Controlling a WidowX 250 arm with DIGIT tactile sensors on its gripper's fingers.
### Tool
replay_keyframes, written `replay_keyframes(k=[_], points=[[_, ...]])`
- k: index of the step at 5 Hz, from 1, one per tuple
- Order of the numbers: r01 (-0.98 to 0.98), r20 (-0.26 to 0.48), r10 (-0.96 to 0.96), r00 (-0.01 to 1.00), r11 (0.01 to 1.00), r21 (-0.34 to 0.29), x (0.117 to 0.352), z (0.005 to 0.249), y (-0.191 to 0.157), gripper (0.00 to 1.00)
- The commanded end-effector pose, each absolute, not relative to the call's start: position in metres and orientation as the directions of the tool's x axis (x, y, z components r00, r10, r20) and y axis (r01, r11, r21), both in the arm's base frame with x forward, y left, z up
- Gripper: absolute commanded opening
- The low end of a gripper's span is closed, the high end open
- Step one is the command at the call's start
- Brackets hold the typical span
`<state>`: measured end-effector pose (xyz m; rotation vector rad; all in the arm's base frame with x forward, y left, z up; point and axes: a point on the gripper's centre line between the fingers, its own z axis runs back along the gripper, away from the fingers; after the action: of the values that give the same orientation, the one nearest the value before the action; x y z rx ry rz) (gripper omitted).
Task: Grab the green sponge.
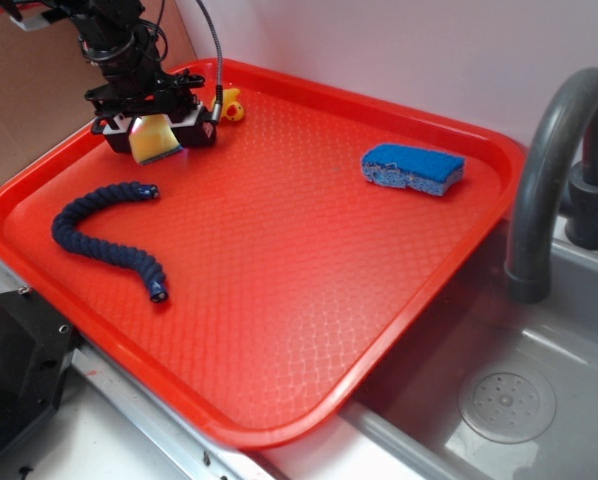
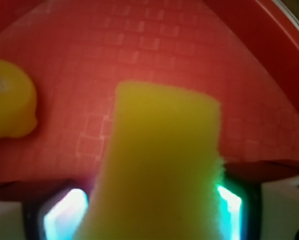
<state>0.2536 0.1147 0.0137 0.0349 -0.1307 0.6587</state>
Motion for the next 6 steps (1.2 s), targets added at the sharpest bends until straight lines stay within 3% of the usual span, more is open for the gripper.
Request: replay_keyframes(k=[1,2,3,5,6], points=[[-0.625,0.127,0.617,0.777,0.781,0.026,0.237,0.030,0.118,0.00],[-0.613,0.252,0.592,0.766,0.790,0.008,0.231,0.078,0.109,0.00],[-0.439,0.250,0.450,0.857,0.893,-0.101,0.235,0.128,0.076,0.00],[-0.340,0.401,0.379,0.834,0.925,-0.168,0.193,0.226,0.011,0.00],[-0.415,0.410,0.457,0.789,0.889,-0.193,0.163,0.276,0.002,0.00]])
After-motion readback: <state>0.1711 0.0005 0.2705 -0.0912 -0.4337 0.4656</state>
